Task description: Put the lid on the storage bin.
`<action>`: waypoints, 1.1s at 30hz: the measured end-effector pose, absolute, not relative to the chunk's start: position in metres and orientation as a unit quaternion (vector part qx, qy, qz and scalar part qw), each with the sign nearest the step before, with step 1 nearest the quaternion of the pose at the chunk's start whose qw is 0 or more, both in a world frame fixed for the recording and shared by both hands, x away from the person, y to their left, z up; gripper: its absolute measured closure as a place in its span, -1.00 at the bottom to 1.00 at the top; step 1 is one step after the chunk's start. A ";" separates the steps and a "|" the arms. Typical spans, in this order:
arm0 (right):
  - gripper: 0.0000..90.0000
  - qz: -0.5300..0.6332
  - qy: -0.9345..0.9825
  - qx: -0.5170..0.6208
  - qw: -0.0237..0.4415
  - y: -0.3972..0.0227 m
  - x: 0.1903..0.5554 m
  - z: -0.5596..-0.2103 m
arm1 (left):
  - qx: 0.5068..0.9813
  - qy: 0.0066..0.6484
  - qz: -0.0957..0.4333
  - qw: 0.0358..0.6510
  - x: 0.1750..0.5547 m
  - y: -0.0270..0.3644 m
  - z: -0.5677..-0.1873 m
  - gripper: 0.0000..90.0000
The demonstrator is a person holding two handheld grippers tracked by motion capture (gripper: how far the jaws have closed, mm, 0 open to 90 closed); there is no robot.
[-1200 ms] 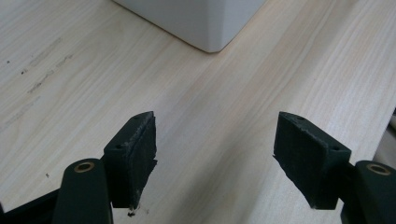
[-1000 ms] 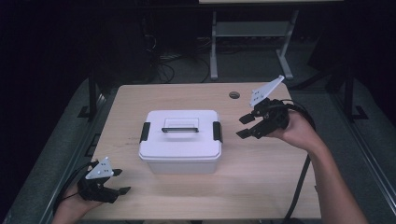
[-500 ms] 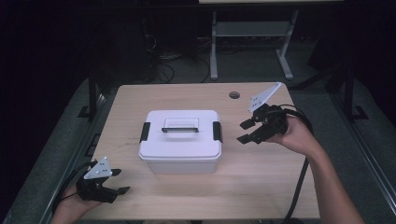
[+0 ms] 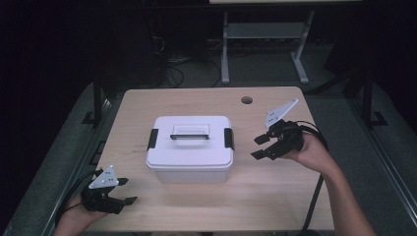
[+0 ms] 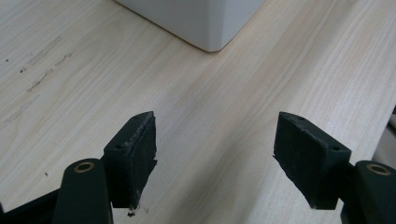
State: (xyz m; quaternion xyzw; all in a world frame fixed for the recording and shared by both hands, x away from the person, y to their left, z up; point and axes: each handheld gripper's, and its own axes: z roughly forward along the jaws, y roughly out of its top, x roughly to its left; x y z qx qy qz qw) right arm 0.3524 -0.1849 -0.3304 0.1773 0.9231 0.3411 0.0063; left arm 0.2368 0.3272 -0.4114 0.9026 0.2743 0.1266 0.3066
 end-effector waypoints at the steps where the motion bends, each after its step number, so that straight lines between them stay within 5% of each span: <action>1: -0.09 0.341 0.923 0.180 0.004 -0.185 0.352 -0.333 | 0.902 0.275 0.127 0.307 0.237 0.327 -0.411 -0.34; 33: -0.11 0.337 0.918 0.209 -0.008 -0.212 0.335 -0.368 | 0.904 0.273 0.127 0.305 0.236 0.327 -0.412 -0.34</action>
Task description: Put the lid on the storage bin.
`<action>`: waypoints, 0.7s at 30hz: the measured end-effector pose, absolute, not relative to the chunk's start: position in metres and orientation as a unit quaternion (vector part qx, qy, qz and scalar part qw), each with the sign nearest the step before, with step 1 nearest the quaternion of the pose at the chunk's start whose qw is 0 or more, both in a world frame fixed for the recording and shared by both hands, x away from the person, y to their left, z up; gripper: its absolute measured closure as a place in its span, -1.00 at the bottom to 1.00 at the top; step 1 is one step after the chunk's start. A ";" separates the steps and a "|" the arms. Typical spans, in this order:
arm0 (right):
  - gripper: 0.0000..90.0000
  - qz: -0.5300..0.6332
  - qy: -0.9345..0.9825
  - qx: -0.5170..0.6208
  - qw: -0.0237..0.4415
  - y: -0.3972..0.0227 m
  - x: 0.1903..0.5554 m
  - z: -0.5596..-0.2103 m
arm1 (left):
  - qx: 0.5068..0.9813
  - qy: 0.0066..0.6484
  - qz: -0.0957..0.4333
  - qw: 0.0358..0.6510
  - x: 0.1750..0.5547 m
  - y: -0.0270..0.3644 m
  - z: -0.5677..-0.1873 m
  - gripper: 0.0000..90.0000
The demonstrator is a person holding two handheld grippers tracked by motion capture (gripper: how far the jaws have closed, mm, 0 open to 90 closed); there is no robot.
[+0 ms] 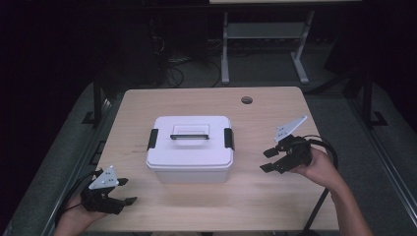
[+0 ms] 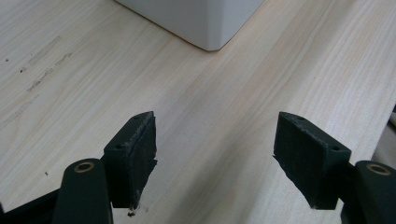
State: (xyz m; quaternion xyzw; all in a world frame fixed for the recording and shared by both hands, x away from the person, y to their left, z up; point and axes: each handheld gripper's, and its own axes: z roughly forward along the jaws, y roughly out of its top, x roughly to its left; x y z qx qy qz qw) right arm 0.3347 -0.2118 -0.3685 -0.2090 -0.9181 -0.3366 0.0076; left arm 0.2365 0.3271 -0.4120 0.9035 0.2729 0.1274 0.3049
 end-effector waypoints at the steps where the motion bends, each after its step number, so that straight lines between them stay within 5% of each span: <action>1: -0.11 -0.336 -0.918 -0.211 0.010 -0.212 0.334 -0.369 | 0.904 0.273 0.127 0.305 0.236 0.327 -0.412 -0.34; 21: -0.14 -0.345 -0.905 -0.247 0.015 -0.243 0.316 -0.402 | 0.904 0.274 0.124 0.303 0.237 0.326 -0.415 -0.34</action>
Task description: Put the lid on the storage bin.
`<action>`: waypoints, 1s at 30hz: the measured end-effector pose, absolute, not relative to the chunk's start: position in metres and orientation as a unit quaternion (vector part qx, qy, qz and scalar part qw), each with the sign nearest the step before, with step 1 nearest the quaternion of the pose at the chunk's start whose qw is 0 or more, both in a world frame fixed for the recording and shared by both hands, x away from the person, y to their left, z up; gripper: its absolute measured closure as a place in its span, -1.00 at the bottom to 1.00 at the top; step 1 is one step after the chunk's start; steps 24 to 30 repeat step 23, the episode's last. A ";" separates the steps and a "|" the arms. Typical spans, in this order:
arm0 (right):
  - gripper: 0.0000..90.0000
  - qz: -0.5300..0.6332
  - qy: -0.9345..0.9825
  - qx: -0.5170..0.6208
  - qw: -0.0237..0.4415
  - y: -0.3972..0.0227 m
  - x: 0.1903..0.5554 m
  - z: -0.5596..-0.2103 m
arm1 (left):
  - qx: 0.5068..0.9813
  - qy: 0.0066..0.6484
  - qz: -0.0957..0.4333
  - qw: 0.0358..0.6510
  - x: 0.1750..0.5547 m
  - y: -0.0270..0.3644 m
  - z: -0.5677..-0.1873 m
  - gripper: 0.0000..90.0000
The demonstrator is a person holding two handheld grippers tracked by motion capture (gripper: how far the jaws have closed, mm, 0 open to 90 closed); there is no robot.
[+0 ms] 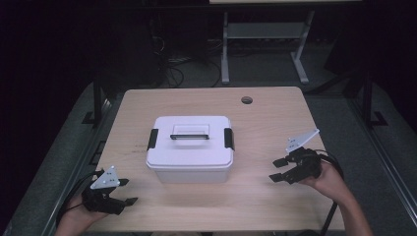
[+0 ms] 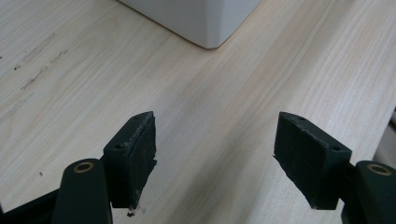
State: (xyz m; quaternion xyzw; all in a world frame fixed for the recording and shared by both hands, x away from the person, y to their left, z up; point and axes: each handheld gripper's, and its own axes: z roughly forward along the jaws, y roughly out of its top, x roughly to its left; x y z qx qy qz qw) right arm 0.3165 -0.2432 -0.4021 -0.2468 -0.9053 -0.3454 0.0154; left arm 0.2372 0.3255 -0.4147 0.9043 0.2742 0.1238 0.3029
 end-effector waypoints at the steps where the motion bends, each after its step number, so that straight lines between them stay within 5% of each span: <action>1: -0.14 -0.345 -0.905 -0.247 0.015 -0.244 0.316 -0.403 | 0.904 0.274 0.124 0.303 0.237 0.326 -0.415 -0.34; 30: -0.26 -0.352 -0.900 -0.255 0.004 -0.257 0.295 -0.414 | 0.906 0.273 0.122 0.300 0.238 0.323 -0.418 -0.36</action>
